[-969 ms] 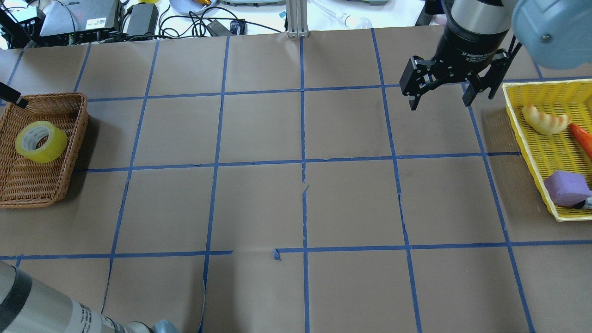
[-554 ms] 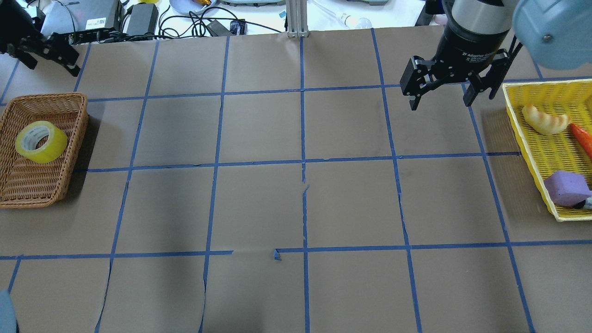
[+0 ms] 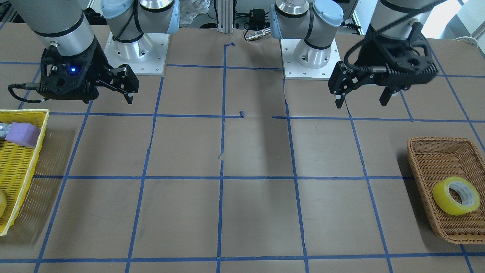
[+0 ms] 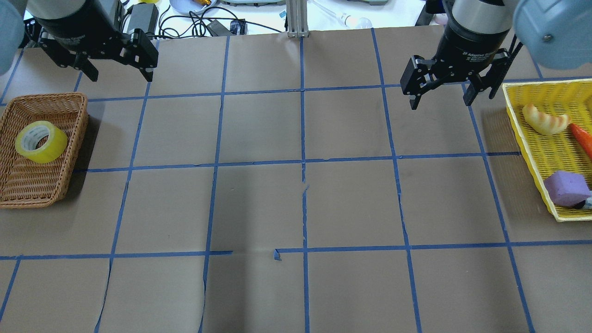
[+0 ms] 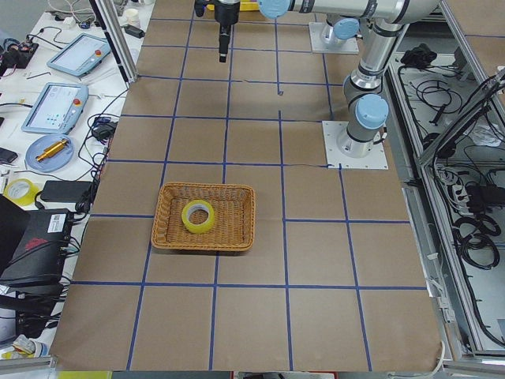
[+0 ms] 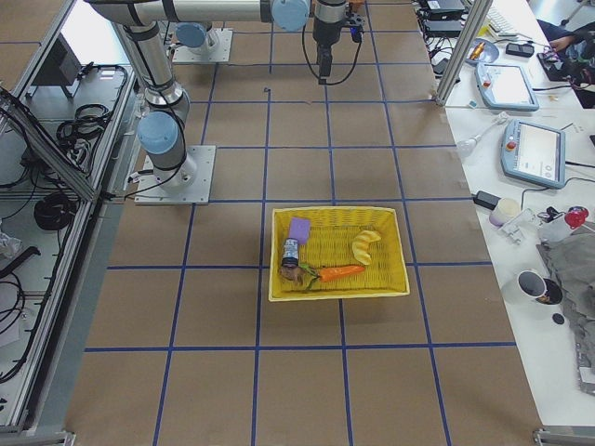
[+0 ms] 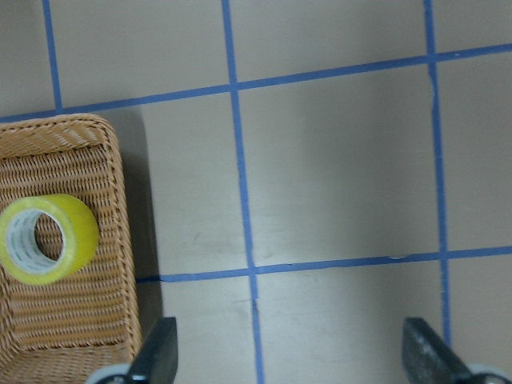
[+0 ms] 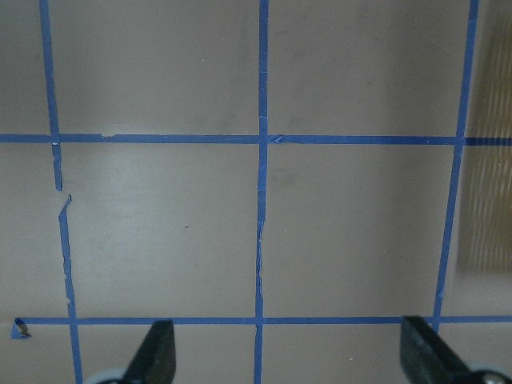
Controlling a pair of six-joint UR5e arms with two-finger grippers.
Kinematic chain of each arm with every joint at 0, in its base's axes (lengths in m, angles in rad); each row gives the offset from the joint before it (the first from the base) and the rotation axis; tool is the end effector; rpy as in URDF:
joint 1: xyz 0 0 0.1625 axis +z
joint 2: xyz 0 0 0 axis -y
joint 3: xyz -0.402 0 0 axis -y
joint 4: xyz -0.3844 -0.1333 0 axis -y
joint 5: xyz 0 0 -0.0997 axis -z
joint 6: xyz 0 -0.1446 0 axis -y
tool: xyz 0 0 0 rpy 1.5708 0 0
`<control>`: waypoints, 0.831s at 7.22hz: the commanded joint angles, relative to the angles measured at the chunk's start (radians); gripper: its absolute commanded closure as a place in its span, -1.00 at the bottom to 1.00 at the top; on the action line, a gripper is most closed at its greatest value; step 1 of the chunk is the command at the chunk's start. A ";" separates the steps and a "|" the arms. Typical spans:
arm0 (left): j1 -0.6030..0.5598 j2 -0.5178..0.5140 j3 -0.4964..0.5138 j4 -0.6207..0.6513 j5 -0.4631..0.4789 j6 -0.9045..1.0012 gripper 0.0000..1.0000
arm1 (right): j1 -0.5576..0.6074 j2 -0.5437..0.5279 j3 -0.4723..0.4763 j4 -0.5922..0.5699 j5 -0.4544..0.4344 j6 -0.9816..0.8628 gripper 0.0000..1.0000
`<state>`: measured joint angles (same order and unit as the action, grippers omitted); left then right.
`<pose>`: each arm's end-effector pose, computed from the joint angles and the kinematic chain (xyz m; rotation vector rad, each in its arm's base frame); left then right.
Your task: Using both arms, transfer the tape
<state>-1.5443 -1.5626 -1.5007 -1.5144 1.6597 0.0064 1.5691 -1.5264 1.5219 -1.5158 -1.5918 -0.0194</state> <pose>-0.1072 -0.5011 0.4652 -0.0397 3.0437 -0.2031 0.1294 -0.4947 0.4164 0.0284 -3.1200 -0.0791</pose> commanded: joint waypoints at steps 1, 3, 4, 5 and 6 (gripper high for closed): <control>0.005 0.003 -0.035 -0.024 -0.056 -0.008 -1.00 | 0.000 0.000 0.000 0.000 0.000 -0.001 -1.00; 0.009 0.006 -0.018 -0.058 -0.140 0.001 -1.00 | -0.001 0.000 0.000 -0.003 0.000 -0.002 -1.00; 0.007 0.004 -0.004 -0.058 -0.132 0.001 -1.00 | -0.004 0.000 0.000 0.000 -0.002 -0.004 -1.00; 0.009 0.010 -0.004 -0.055 -0.098 0.001 -1.00 | -0.004 0.000 0.000 0.002 -0.002 -0.004 -1.00; 0.010 0.012 -0.004 -0.052 -0.050 0.003 -1.00 | -0.004 0.000 0.000 0.002 -0.002 -0.005 -1.00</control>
<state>-1.5356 -1.5541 -1.5072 -1.5692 1.5644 0.0079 1.5653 -1.5262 1.5217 -1.5149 -1.5937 -0.0231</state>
